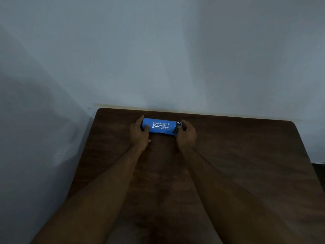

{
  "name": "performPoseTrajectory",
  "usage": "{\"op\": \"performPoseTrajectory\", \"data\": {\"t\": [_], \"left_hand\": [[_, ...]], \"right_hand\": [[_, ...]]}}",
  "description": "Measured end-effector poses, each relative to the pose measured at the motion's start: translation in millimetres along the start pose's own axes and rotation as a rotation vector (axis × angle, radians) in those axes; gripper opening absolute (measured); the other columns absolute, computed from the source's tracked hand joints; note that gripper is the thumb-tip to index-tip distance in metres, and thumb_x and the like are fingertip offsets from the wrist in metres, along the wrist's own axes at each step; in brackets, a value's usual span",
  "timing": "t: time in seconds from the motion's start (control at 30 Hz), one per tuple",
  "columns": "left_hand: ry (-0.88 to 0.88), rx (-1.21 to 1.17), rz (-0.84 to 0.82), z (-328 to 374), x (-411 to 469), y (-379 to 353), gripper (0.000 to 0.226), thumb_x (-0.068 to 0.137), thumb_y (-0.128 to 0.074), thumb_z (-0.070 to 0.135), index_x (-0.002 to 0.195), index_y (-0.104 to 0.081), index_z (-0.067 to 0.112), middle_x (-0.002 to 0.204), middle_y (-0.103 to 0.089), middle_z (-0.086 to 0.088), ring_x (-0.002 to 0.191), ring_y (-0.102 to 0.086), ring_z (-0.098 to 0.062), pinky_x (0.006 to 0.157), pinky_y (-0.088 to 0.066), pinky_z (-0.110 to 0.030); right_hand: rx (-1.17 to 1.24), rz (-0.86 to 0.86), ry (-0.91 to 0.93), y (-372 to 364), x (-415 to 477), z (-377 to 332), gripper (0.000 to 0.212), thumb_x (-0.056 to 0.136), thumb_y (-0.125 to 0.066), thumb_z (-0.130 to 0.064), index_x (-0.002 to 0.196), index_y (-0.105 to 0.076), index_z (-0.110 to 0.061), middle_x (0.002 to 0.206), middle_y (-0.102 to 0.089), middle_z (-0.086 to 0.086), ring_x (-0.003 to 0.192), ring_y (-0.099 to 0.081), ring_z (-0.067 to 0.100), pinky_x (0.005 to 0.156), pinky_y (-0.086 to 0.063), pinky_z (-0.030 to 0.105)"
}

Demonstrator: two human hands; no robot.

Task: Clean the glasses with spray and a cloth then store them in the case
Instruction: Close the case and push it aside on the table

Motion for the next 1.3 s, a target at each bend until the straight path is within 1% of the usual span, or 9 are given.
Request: {"op": "performPoseTrajectory", "data": {"t": [0.3,0.5,0.57,0.63,0.73,0.87,1.0,1.1,1.3], "left_hand": [[-0.027,0.107,0.017,1,-2,0,0.057,0.104,-0.060,0.031,0.158,-0.040,0.027,0.144,-0.045,-0.012,0.114,-0.063,-0.029,0.050,-0.061,-0.028],[-0.016,0.130,0.053,-4,-13,2,0.090,0.090,-0.065,0.061,0.161,-0.016,0.039,0.161,-0.033,-0.006,0.133,-0.055,-0.037,0.088,-0.061,-0.059],[-0.004,0.128,0.078,-1,-21,5,0.097,0.085,-0.066,0.064,0.162,-0.013,0.038,0.164,-0.030,-0.005,0.133,-0.057,-0.037,0.093,-0.059,-0.058],[-0.016,0.126,0.112,2,-38,8,0.096,0.090,-0.073,0.049,0.164,-0.013,0.030,0.166,-0.028,-0.008,0.133,-0.057,-0.030,0.102,-0.056,-0.052],[-0.026,0.122,0.160,1,-67,11,0.096,0.090,-0.080,0.033,0.164,-0.020,0.023,0.162,-0.034,-0.009,0.108,-0.063,-0.010,0.096,-0.057,-0.041],[-0.098,0.115,0.108,-2,-95,3,0.096,0.085,-0.084,0.026,0.162,-0.027,0.018,0.153,-0.040,-0.007,0.117,-0.058,-0.013,0.097,-0.058,-0.039],[-0.197,0.308,-0.023,-7,-122,-13,0.086,0.091,-0.076,0.041,0.161,-0.030,0.022,0.163,-0.033,-0.005,0.144,-0.042,-0.022,0.115,-0.045,-0.045],[-0.277,0.430,-0.074,-10,-132,-22,0.083,0.093,-0.071,0.047,0.160,-0.033,0.018,0.165,-0.033,-0.007,0.149,-0.037,-0.024,0.119,-0.040,-0.046],[-0.409,0.667,-0.123,-13,-141,-34,0.085,0.094,-0.053,0.063,0.161,-0.032,0.016,0.167,-0.032,-0.008,0.155,-0.029,-0.028,0.127,-0.021,-0.048]], "right_hand": [[-0.015,-0.020,-0.003,1,3,-4,0.042,0.103,-0.057,-0.005,0.145,-0.057,-0.005,0.143,-0.060,0.018,0.131,-0.059,0.031,0.111,-0.049,0.038],[-0.074,-0.048,0.025,4,-6,-6,0.057,0.105,-0.059,-0.014,0.157,-0.038,-0.003,0.155,-0.048,0.016,0.143,-0.046,0.029,0.115,-0.037,0.032],[-0.078,-0.043,0.024,6,-10,-4,0.064,0.104,-0.061,-0.014,0.160,-0.032,-0.004,0.157,-0.044,0.016,0.144,-0.045,0.028,0.115,-0.037,0.032],[-0.073,-0.038,0.029,8,-16,-2,0.069,0.102,-0.064,-0.013,0.161,-0.028,-0.004,0.157,-0.043,0.016,0.141,-0.048,0.028,0.115,-0.040,0.034],[-0.085,-0.052,0.020,12,-33,4,0.073,0.101,-0.066,-0.017,0.162,-0.027,-0.007,0.156,-0.045,0.015,0.136,-0.054,0.027,0.112,-0.045,0.036],[-0.161,-0.093,0.039,18,-65,8,0.072,0.102,-0.065,-0.025,0.162,-0.028,-0.015,0.156,-0.045,0.009,0.132,-0.055,0.022,0.108,-0.045,0.033],[-0.222,-0.166,0.065,32,-108,17,0.063,0.103,-0.062,-0.029,0.160,-0.036,-0.019,0.150,-0.049,0.004,0.126,-0.055,0.016,0.107,-0.048,0.033],[-0.257,-0.130,0.141,47,-139,34,0.054,0.103,-0.062,-0.031,0.154,-0.046,-0.021,0.135,-0.059,0.002,0.111,-0.058,0.011,0.101,-0.052,0.036],[-0.377,-0.032,0.187,100,-185,72,0.025,0.101,-0.067,-0.025,0.123,-0.068,-0.013,0.110,-0.066,0.001,0.106,-0.059,0.020,0.093,-0.050,0.036]]}}
Point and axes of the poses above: each hand's wrist, its own x-axis towards the middle knuckle, its own y-axis out of the back of the hand, z = x × y, the point moved 6 cm from there along x, towards the middle knuckle
